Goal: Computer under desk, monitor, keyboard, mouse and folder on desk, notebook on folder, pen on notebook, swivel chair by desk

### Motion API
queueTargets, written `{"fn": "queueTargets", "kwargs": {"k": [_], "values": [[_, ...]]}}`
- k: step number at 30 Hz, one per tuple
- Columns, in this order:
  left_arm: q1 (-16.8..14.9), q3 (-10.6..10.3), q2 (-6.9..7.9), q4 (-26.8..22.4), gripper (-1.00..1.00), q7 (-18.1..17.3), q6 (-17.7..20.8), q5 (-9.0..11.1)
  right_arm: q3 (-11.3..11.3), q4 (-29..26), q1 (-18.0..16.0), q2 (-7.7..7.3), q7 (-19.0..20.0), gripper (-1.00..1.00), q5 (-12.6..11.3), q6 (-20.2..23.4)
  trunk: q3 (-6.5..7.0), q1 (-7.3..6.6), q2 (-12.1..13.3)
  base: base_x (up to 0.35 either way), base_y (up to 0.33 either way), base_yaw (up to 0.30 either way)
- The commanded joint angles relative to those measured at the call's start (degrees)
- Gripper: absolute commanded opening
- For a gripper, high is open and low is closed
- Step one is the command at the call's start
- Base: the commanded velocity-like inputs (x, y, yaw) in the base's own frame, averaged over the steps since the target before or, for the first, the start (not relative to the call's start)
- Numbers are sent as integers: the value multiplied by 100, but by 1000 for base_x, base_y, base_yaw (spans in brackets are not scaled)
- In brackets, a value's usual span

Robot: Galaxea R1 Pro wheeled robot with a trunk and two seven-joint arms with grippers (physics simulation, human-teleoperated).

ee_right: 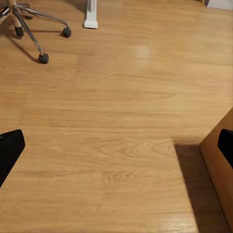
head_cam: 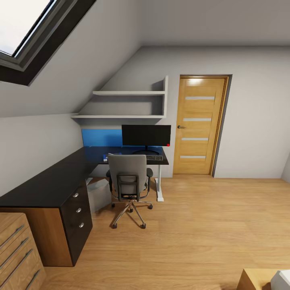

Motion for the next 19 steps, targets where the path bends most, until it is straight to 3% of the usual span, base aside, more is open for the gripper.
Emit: {"fn": "queueTargets", "kwargs": {"k": [1, 19], "values": [[-4, -13, -1, 2, 100, 42, -14, -18, 49, 12, -5, 4, -32, 100, -19, -15, -7, 0, -5, 0, 0, 0], [-6, -13, -1, 2, 100, 42, -14, -18, 49, 12, -8, 2, -32, 100, -19, -15, -7, 0, -5, 0, 0, 0]]}}
